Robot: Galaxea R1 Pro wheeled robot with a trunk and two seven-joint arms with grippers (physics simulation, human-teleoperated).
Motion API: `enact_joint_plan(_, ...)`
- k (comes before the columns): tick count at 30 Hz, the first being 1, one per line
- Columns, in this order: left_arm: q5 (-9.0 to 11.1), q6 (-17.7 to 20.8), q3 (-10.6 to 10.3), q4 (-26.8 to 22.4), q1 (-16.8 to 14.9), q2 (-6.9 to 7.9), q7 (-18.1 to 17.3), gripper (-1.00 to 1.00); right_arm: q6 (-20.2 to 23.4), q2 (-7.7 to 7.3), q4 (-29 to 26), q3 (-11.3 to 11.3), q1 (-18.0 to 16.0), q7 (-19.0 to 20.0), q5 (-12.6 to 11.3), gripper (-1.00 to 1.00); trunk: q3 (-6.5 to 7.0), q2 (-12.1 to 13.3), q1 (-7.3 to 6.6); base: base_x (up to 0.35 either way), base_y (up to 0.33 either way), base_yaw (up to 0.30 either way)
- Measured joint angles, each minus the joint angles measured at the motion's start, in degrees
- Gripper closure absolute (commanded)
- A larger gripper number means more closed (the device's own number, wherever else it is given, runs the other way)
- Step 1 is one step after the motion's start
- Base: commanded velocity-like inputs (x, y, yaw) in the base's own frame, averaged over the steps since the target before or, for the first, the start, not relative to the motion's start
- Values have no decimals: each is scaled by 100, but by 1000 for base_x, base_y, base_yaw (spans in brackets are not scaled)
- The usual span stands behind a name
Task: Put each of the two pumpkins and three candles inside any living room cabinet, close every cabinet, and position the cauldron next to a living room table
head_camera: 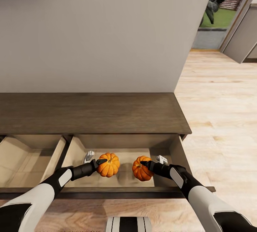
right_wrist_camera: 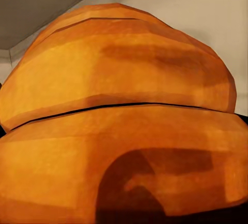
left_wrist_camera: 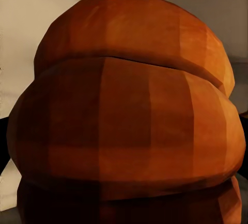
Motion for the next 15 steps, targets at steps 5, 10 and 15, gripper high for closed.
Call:
enact_joint_plan(5,0,-2,-3,0,0,3,0,100,10,-8,-92,1,-1,0,-3,100,-46,0,0,0,0,0)
enact_joint_plan(10,-5,-2,11,1,-10,1,-1,100,4,-9,-194,6,0,-1,10,100,-81,-2,-4,0,0,0)
enact_joint_plan(15,3,-1,50,-1,-13,5,-10,100,-2,-5,-237,6,0,-10,18,100,-83,-2,-3,0,0,0)
